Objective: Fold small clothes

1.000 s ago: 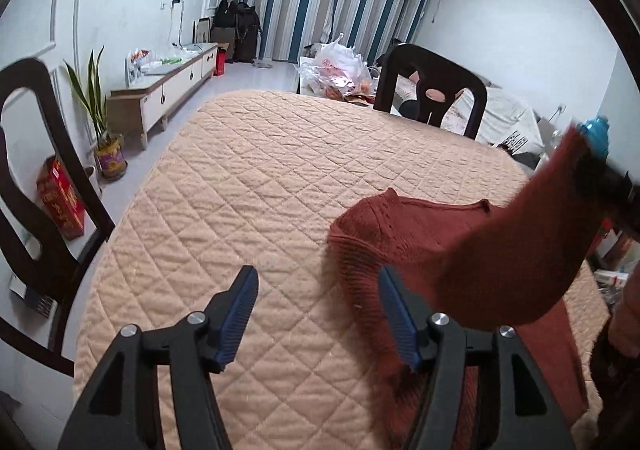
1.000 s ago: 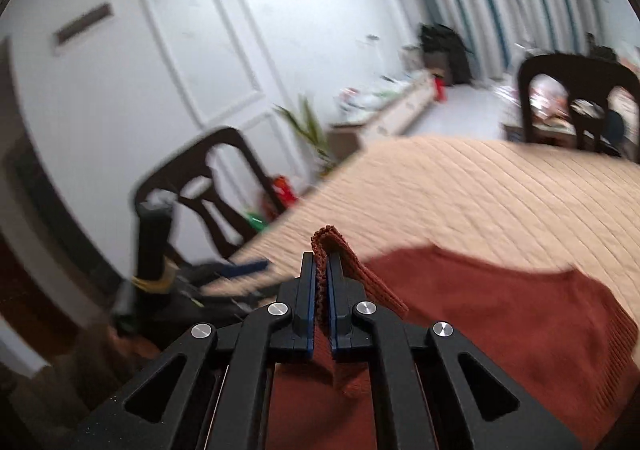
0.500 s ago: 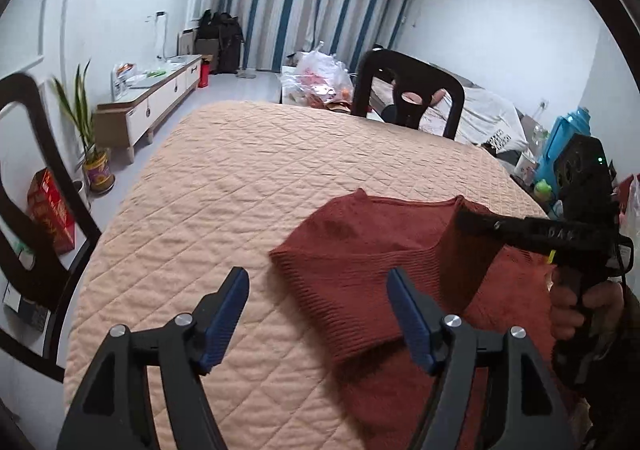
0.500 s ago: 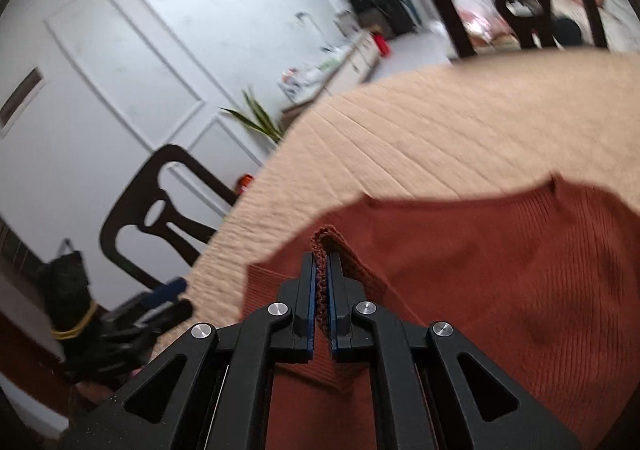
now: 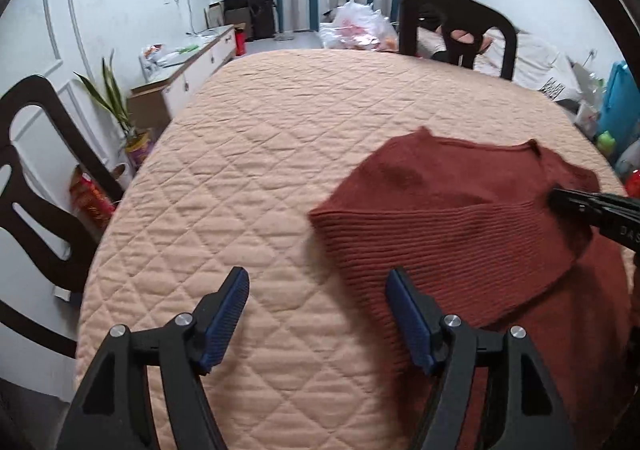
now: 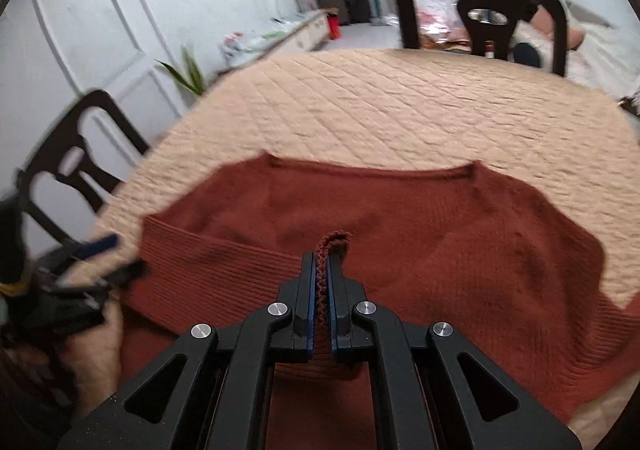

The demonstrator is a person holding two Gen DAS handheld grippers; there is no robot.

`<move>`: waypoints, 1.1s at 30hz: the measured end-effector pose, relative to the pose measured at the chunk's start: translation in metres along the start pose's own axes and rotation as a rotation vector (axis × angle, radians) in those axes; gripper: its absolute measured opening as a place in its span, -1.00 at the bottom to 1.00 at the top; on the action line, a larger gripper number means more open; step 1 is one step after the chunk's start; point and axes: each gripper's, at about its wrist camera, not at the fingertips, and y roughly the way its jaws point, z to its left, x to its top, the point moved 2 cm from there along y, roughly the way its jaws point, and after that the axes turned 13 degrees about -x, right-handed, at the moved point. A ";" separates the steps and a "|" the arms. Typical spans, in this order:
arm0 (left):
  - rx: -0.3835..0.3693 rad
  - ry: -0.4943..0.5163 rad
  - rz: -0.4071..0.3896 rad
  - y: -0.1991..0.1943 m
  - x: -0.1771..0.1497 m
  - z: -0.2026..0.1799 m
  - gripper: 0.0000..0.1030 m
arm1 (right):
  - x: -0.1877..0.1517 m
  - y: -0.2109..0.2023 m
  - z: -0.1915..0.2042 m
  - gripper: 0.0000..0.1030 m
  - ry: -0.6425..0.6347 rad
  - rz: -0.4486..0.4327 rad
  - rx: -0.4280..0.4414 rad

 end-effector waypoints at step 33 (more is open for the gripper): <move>-0.217 0.023 -0.114 -0.050 0.008 -0.094 0.53 | -0.075 -0.106 -0.217 -0.01 0.281 -0.136 -0.409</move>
